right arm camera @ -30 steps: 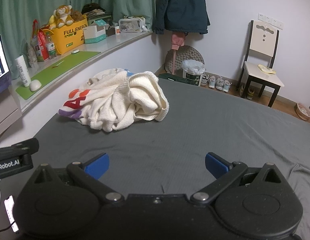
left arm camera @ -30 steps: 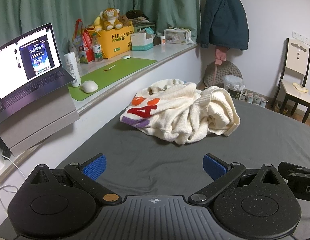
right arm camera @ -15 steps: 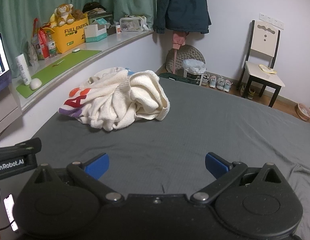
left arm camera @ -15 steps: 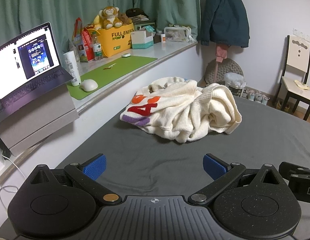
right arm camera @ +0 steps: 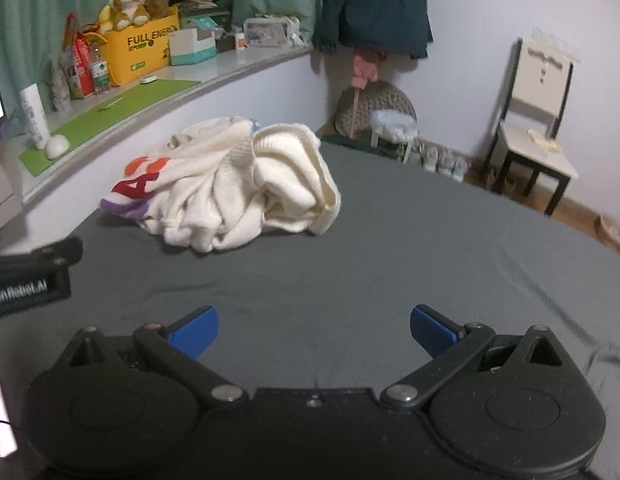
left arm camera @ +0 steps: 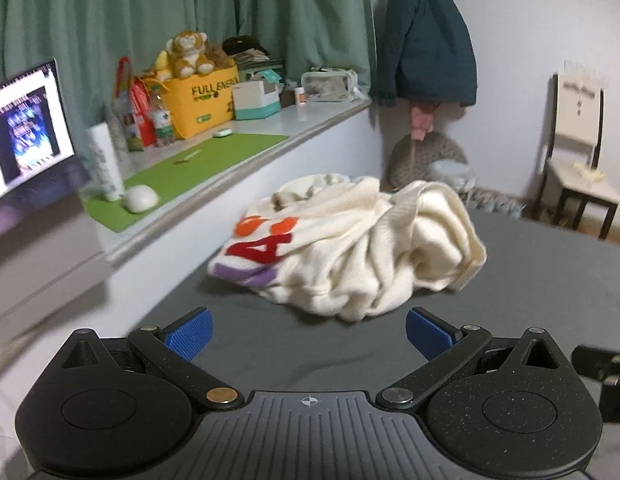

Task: Fold clothes
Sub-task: 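Reach the right gripper into the sweater and pinch a fold of knit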

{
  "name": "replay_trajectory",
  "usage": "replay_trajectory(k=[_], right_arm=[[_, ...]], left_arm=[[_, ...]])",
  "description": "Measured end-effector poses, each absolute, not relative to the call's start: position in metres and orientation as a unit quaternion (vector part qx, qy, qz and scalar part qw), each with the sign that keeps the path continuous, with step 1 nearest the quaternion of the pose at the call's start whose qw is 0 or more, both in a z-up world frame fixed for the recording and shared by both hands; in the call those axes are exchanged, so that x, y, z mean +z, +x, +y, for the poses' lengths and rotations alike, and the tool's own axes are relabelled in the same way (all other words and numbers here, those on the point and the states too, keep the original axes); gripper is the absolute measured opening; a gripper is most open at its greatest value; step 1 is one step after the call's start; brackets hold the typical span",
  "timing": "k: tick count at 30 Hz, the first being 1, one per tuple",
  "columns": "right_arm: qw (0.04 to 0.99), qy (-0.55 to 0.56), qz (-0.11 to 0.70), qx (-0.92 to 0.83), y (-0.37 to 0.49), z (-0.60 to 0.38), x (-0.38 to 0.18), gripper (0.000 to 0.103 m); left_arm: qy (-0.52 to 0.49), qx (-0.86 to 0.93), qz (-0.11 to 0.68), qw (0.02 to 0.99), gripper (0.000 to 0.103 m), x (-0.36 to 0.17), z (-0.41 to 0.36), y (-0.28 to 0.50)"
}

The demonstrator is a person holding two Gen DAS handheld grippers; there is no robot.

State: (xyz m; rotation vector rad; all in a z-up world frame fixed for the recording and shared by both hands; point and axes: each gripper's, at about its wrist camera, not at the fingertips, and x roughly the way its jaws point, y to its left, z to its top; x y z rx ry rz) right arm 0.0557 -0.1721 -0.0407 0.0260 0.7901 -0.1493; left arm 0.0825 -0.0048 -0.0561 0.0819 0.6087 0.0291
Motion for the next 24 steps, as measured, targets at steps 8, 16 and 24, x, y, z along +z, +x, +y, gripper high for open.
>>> replay_trajectory(k=[8,16,24], right_arm=[[0.941,0.043,0.334,-0.036,0.099,-0.184,-0.067,0.103],[0.952,0.035,0.303,0.008,0.168,-0.209,-0.105,0.103],[0.946,-0.052,0.319,-0.025,0.248,-0.250,-0.146,0.085]], left_arm=[[0.031,0.036,0.317,0.947,0.103,-0.089,-0.002,0.155],[-0.096,0.031,0.377,0.921,0.103,-0.131,0.005,0.236],[-0.077,0.048,0.337,0.937,0.103,-0.177,-0.022,0.255]])
